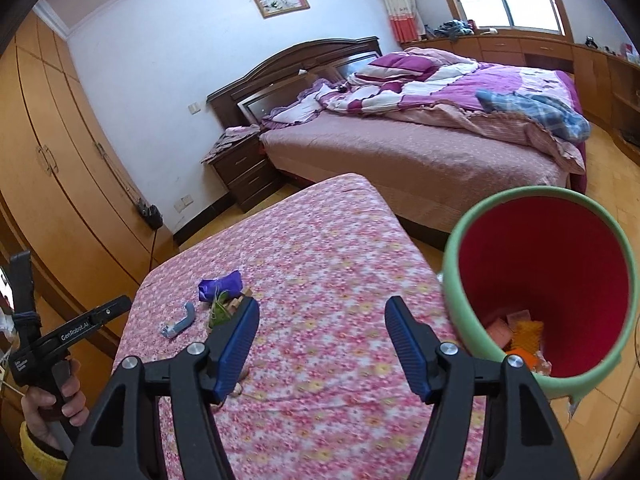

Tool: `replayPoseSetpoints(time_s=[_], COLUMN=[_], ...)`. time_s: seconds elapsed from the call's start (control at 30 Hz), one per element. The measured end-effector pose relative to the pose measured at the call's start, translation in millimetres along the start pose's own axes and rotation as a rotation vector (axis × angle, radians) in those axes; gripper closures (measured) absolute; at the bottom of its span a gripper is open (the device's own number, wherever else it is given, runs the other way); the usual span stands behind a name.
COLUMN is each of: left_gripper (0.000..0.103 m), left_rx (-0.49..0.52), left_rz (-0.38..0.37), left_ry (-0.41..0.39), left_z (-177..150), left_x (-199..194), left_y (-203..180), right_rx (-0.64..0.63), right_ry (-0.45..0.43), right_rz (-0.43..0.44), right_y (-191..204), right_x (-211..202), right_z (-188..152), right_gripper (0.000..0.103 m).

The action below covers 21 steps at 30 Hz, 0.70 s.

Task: Collect trash
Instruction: 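Move both open tools back toward the blue plastic piece and green packet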

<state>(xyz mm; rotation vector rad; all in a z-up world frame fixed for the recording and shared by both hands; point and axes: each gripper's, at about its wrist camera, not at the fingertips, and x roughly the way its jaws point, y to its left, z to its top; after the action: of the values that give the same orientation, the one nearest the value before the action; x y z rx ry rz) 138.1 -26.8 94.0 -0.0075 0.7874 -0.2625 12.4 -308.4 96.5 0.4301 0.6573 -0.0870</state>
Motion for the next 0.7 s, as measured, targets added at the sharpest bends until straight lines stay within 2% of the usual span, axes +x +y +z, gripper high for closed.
replayPoseSetpoints(time_s=[0.17, 0.3, 0.7], left_gripper=[0.053, 0.053, 0.053], left_rx=[-0.008, -0.011, 0.011], left_rz=[0.038, 0.041, -0.025], left_ry=[0.019, 0.044, 0.115], left_z=[1, 1, -2], left_x=[15, 30, 82], left_y=[25, 37, 38], right_rx=[-0.007, -0.006, 0.018], right_ry=[0.023, 0.042, 0.081], right_rz=[0.006, -0.002, 0.0], right_y=[12, 17, 21], right_x=[18, 34, 70], right_z=[0, 0, 2], right_gripper=[0.034, 0.032, 0.026])
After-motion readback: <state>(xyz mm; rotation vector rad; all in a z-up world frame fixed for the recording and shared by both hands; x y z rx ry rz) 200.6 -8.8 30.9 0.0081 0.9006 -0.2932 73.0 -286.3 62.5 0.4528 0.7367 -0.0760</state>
